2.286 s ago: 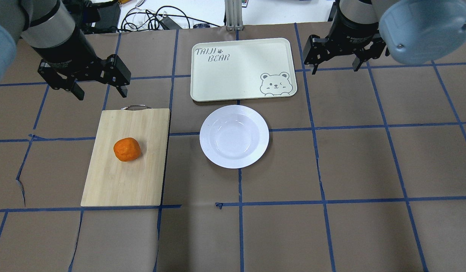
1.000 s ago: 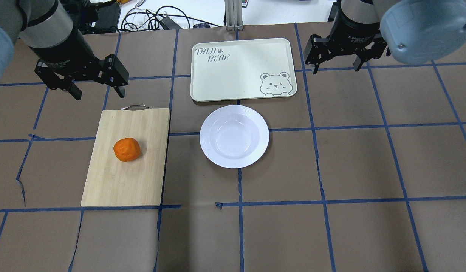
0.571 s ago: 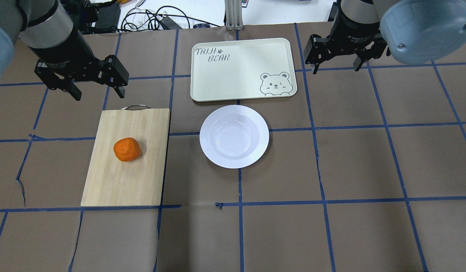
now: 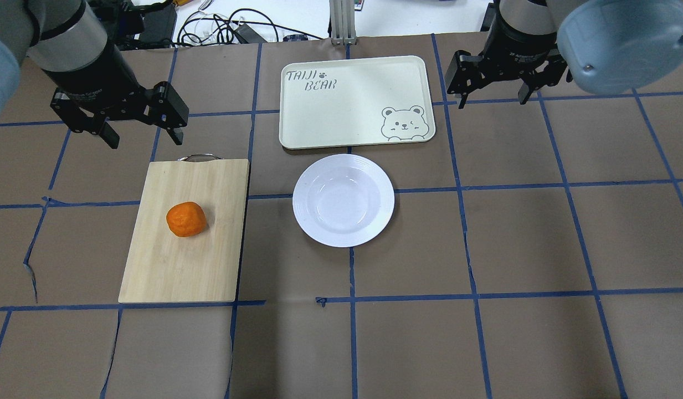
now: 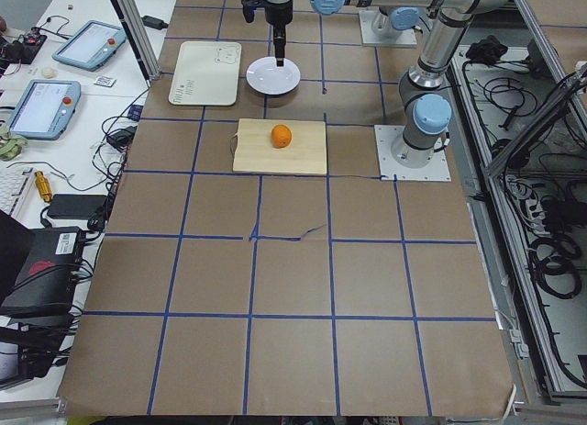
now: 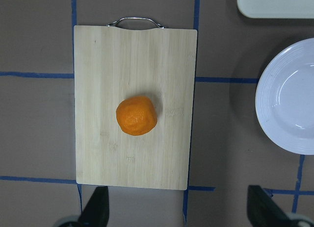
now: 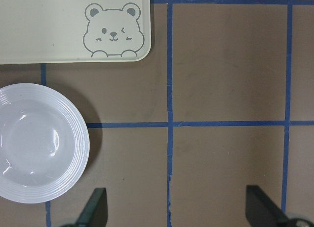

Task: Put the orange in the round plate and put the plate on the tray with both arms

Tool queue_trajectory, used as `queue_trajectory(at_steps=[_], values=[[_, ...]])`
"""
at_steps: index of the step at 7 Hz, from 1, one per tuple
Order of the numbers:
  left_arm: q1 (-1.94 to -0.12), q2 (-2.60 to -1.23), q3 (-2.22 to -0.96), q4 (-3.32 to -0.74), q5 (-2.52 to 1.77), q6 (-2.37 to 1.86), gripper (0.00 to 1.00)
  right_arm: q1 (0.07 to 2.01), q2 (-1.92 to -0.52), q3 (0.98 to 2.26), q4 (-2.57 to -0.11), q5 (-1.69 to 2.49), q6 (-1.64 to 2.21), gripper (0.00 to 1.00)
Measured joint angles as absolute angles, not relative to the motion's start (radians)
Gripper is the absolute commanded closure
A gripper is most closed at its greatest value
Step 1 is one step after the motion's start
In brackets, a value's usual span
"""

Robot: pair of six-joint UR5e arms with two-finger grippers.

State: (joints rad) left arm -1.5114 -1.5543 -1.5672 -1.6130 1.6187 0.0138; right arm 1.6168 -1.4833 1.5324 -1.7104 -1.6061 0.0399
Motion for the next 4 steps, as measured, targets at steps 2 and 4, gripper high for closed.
queue_trajectory(at_steps=[2, 4], values=[[-1.459, -1.564, -1.572, -1.615, 1.64, 0.014, 0.0, 1.617, -1.483, 1.533, -1.71, -1.605, 0.04, 0.0], [-1.396, -1.598, -1.625, -1.603, 1.644, 0.014, 0.0, 1.617, -1.483, 1.534, -1.711, -1.606, 0.04, 0.0]])
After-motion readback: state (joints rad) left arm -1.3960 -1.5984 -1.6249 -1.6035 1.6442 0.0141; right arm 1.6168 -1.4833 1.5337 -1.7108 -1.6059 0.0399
